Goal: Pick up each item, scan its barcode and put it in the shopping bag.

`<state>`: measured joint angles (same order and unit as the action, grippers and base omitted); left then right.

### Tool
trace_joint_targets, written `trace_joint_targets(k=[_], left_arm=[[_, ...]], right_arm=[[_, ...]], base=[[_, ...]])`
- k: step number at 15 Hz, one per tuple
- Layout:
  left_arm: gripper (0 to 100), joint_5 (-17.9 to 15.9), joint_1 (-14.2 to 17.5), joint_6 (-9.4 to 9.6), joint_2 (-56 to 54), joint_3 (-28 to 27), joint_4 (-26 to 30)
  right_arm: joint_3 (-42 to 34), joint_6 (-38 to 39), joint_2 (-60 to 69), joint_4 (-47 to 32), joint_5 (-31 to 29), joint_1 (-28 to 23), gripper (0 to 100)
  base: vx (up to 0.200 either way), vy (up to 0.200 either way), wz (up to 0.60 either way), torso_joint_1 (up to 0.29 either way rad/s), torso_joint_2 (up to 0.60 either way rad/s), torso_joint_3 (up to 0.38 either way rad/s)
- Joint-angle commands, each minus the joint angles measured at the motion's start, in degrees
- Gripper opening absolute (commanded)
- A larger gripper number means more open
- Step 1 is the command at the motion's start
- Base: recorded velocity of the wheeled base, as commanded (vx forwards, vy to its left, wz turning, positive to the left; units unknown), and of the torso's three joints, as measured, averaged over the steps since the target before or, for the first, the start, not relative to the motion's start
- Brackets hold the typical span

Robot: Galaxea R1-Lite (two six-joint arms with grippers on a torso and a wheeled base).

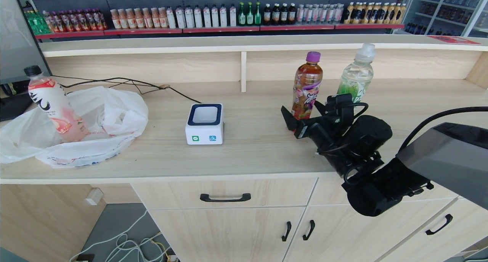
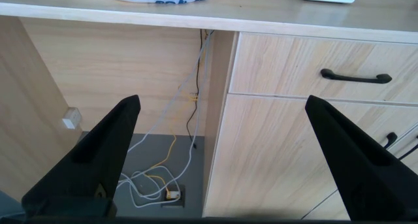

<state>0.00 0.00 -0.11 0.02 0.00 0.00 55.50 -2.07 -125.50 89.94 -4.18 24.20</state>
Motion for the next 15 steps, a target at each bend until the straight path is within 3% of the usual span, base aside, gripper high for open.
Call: trace_joint_targets(k=[1,4,8,15], left_arm=[[100,0.0,0.0,-0.07,0.0,0.0,0.0],[100,0.0,0.0,0.02,0.0,0.0,0.0],[100,0.0,0.0,-0.07,0.0,0.0,0.0],[100,0.0,0.0,0.02,0.0,0.0,0.0]], right_arm=[[0.7,-0.1,-0.3,0.1,0.1,-0.9,100],[0.7,-0.4,-0.3,0.1,0.9,-3.9,100],[2.6,-0.5,-0.8,0.1,3.0,-4.1,100],[9.6,-0.5,-1.3,-7.9,3.0,-3.6,100]], base=[[0.000,0.000,0.00,0.000,0.00,0.000],[0.000,0.000,0.00,0.000,0.00,0.000],[0.000,0.000,0.00,0.000,0.00,0.000],[0.000,0.000,0.00,0.000,0.00,0.000]])
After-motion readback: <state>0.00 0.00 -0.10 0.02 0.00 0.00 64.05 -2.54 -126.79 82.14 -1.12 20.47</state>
